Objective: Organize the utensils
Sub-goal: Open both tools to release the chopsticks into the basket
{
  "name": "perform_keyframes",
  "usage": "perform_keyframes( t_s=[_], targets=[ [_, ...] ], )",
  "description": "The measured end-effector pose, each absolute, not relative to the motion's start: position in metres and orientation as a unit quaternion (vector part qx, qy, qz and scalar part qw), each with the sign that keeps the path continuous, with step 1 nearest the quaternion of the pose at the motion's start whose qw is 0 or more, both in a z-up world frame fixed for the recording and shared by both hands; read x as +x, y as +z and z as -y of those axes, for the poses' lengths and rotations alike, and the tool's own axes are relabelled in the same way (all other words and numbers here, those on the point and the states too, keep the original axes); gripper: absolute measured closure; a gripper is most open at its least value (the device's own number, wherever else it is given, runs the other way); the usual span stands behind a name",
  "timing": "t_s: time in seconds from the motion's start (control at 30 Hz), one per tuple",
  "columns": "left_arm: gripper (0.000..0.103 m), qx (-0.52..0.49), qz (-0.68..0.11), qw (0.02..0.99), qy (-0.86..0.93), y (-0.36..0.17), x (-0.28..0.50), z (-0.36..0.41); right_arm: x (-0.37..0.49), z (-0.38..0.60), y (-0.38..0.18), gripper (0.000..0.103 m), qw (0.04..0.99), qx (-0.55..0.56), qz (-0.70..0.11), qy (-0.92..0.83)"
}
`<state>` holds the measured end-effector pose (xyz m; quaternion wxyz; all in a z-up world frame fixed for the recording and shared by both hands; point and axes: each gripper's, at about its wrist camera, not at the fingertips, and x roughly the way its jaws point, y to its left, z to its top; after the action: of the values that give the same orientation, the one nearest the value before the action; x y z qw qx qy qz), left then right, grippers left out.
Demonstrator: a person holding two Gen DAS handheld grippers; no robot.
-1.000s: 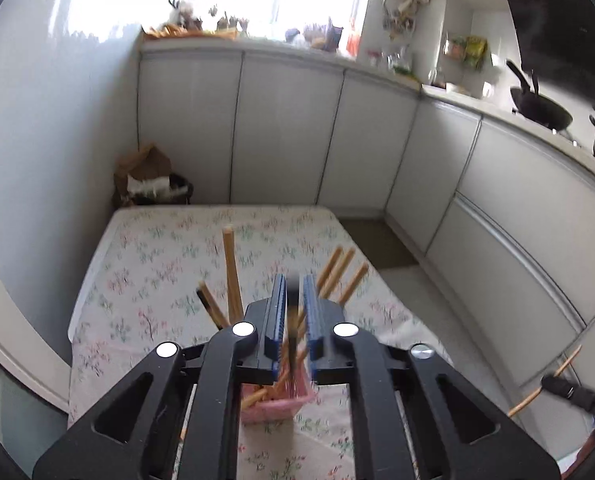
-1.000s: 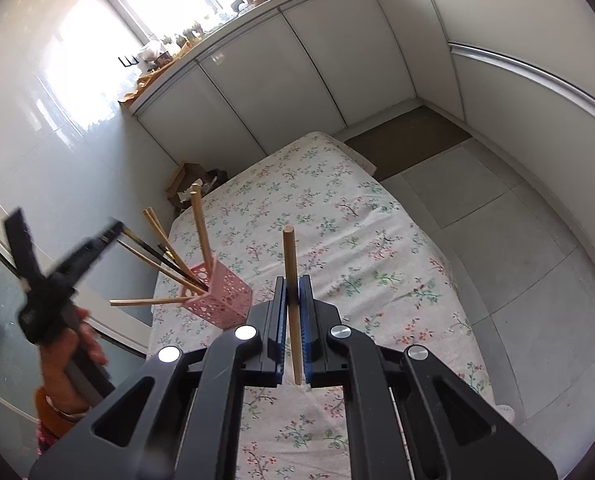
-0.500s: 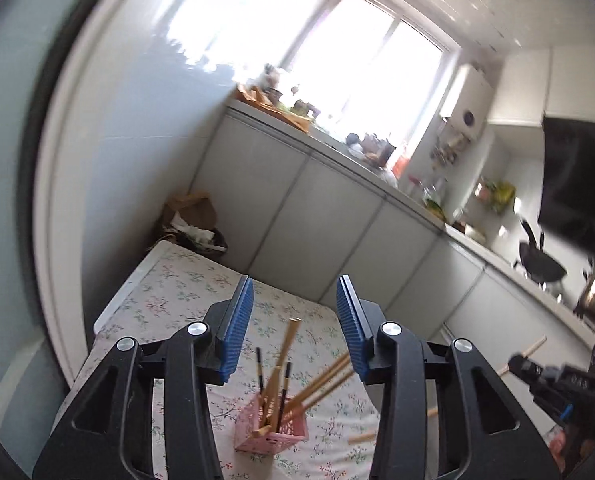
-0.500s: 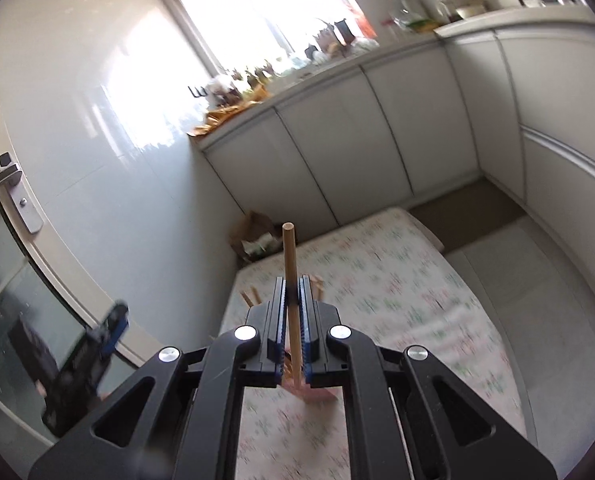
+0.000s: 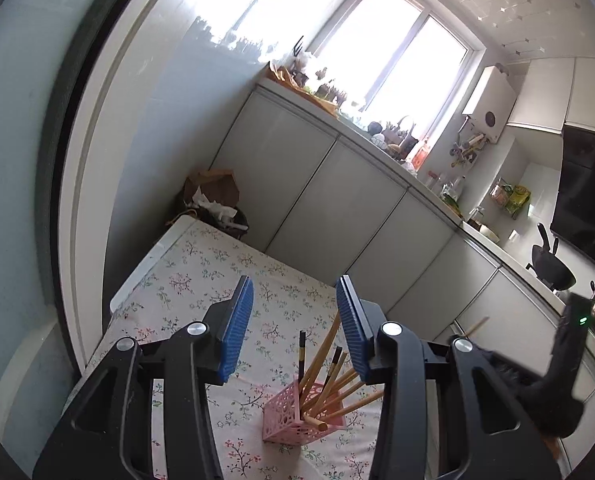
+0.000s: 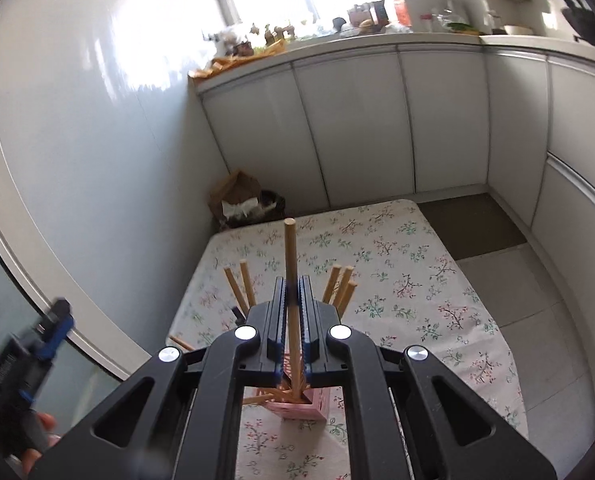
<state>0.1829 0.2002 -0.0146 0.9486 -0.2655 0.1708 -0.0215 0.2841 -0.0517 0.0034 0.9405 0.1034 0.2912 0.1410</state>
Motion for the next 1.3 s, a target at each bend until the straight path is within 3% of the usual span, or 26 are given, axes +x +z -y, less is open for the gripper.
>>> perform_keyframes(
  t_s=[0.13, 0.23, 0.33, 0.43, 0.5, 0.57, 0.6, 0.67, 0.83, 1.3],
  targets=[
    [0.058, -0.268, -0.168, 0.948, -0.023, -0.014, 0.180, -0.207, 0.289, 0.035, -0.007, 0.095, 0.937, 0.078, -0.305, 0.151],
    [0.042, -0.260, -0.164, 0.951, -0.014, -0.011, 0.178, -0.206, 0.279, 0.035, -0.001, 0.092, 0.939, 0.089, -0.292, 0.158],
    [0.040, -0.247, -0.167, 0.955, -0.011, -0.010, 0.177, -0.200, 0.268, 0.039, 0.010, 0.076, 0.944, 0.098, -0.278, 0.151],
    [0.031, -0.227, -0.167, 0.959, -0.002, -0.008, 0.174, -0.192, 0.250, 0.049, 0.018, 0.067, 0.951, 0.099, -0.260, 0.133],
    [0.021, -0.220, -0.162, 0.962, 0.007, -0.005, 0.170, -0.187, 0.236, 0.057, 0.020, 0.053, 0.959, 0.100, -0.243, 0.111],
    [0.014, -0.211, -0.155, 0.965, 0.012, -0.001, 0.163, -0.181, 0.218, 0.069, 0.019, 0.028, 0.966, 0.106, -0.222, 0.080],
    [0.007, -0.207, -0.152, 0.966, 0.015, 0.001, 0.162, -0.180, 0.213, 0.073, 0.019, 0.024, 0.968, 0.108, -0.217, 0.068],
    [0.007, -0.186, -0.145, 0.971, 0.030, 0.008, 0.154, -0.167, 0.200, 0.081, 0.018, 0.015, 0.969, 0.114, -0.214, 0.051],
    [0.007, -0.120, -0.151, 0.981, 0.033, 0.026, 0.131, -0.121, 0.158, 0.104, 0.019, 0.007, 0.972, 0.122, -0.199, -0.005],
    [0.007, -0.012, -0.116, 0.990, 0.075, 0.034, 0.065, -0.030, 0.043, 0.152, 0.026, 0.006, 0.972, 0.102, -0.159, -0.137]
  ],
)
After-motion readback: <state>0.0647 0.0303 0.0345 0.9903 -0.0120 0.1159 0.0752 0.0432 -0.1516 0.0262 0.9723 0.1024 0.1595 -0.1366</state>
